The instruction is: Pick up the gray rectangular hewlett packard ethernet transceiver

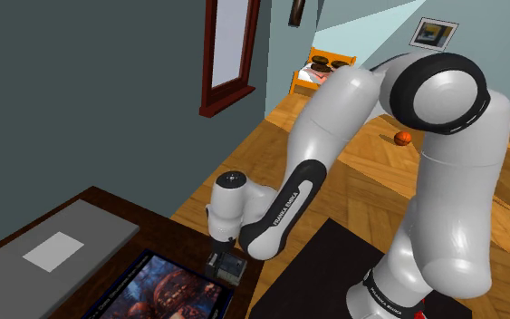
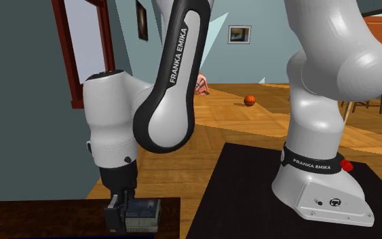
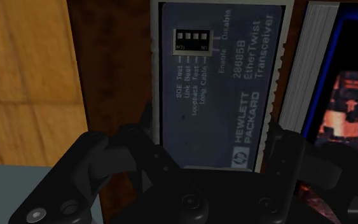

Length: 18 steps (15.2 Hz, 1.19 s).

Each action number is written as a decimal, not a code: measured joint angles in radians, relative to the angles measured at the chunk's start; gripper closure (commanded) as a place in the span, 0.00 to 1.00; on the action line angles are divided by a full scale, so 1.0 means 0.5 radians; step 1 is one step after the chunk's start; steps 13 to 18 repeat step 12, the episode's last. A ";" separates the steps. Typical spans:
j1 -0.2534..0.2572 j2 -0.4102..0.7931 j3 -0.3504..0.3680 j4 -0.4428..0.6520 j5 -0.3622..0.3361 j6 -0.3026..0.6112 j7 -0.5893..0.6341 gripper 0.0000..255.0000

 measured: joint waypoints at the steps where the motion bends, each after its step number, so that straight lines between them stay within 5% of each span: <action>1: -0.009 -0.029 0.015 -0.011 0.014 -0.018 -0.007 1.00; 11: -0.109 -0.336 0.155 -0.059 0.215 -0.269 -0.156 1.00; 18: -0.111 -0.352 0.161 -0.056 0.227 -0.288 -0.163 1.00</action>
